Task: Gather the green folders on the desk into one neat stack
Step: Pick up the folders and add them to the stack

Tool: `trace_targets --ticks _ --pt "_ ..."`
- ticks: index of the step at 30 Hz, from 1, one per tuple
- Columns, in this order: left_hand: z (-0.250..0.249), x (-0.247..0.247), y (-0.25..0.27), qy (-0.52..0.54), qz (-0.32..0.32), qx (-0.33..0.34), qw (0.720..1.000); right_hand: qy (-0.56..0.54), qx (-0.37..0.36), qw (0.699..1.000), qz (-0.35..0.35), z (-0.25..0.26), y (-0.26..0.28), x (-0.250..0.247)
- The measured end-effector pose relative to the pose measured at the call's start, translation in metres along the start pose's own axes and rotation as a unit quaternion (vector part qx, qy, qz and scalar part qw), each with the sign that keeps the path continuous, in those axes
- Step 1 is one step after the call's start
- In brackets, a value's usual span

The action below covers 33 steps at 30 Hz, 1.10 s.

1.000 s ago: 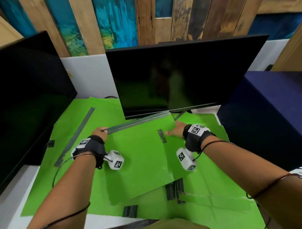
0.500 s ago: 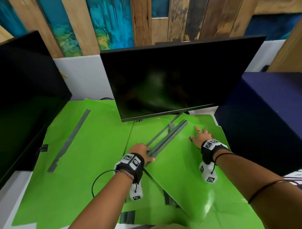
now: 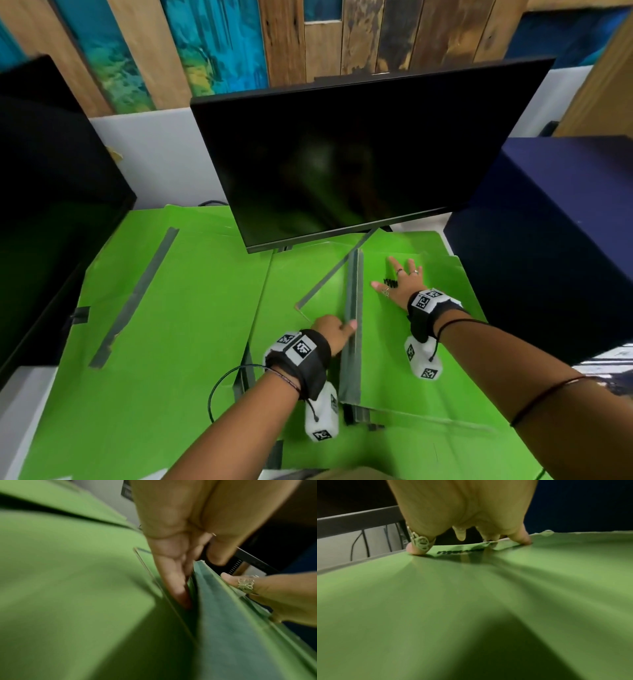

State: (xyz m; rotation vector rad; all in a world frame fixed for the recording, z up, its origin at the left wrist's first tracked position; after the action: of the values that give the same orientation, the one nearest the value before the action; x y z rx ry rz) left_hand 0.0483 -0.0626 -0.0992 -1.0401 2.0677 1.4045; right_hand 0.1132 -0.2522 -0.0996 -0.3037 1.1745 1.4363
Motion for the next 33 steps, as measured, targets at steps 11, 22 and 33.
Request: trace_targets --ticks 11,22,33 --pt "-0.033 0.015 -0.009 0.218 0.105 -0.092 0.966 -0.059 0.194 0.978 -0.044 -0.068 0.026 -0.008" --pt "-0.032 -0.063 -0.041 -0.124 -0.091 -0.041 0.987 -0.115 0.258 0.953 -0.113 -0.117 0.045 -0.032" --pt "-0.036 -0.053 -0.028 0.048 0.004 -0.016 0.999 -0.074 0.239 0.964 -0.087 -0.109 0.057 -0.027"
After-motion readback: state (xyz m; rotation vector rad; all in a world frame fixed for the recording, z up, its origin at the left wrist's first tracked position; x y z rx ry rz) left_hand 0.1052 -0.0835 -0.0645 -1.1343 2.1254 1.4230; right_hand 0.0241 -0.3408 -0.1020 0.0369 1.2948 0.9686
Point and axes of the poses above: each hand's wrist, its own y-axis away from the middle knuckle, its own x-axis out of the palm, z = x × y, the point moved 10 cm from there along -y, towards the middle knuckle, and after that the axes turned 13 degrees about -y, right-handed, at the moved point
